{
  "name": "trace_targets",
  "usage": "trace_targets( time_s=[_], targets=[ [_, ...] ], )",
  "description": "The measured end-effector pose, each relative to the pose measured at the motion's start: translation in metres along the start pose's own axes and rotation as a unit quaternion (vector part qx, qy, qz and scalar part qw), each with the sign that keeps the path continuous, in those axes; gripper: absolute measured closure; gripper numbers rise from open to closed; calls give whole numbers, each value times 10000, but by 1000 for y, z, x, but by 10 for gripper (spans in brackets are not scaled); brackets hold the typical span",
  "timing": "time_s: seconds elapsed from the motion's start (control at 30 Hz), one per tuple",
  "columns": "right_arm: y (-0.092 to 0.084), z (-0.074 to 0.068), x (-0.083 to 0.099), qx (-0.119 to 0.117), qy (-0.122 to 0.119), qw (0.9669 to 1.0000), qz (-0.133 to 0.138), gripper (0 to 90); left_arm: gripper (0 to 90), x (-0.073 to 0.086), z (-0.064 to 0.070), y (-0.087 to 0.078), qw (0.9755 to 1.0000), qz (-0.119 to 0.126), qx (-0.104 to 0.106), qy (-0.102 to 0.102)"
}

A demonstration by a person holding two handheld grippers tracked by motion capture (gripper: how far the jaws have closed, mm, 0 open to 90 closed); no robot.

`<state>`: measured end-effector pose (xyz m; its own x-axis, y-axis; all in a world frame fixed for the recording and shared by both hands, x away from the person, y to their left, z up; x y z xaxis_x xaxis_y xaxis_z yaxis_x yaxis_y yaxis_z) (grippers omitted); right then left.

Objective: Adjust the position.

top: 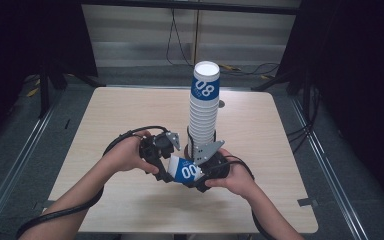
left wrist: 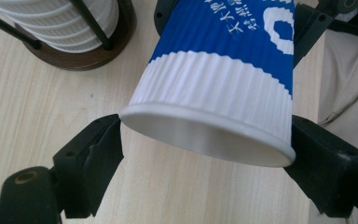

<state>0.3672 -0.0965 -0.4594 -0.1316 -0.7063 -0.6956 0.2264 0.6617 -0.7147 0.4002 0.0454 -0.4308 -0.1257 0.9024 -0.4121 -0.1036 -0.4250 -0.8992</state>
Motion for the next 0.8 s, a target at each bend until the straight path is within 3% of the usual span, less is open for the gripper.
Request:
trace_targets(
  time_s=[0.23,0.4,0.53,0.63,0.8],
  targets=[
    [-1,1,2,29,75,9999,136,280,152,5,-2,-5,9993,342,43,-172],
    [-3,2,5,58,137,9997,207,279,153,12,-3,-4,9994,282,84,-205],
    [-6,3,6,64,183,9994,280,279,154,17,-4,-5,9989,325,93,-321],
    [-7,3,8,73,204,9993,303,279,155,19,-5,-6,9990,366,70,-258],
    [-7,4,11,92,271,9990,351,278,156,23,-7,-8,9982,471,25,-365]
  ],
)
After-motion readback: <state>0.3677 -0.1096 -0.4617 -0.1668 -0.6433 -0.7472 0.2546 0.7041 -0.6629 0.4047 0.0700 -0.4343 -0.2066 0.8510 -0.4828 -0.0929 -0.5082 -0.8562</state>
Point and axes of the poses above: each handheld gripper's, and its own axes: y roughly forward along the jaws, x roughly out of its underside, z roughly to its right, the point moved 5 cm from there along y, roughly forward along the jaws, and after that the axes turned 1 degree about x, right-handed, at the moved point
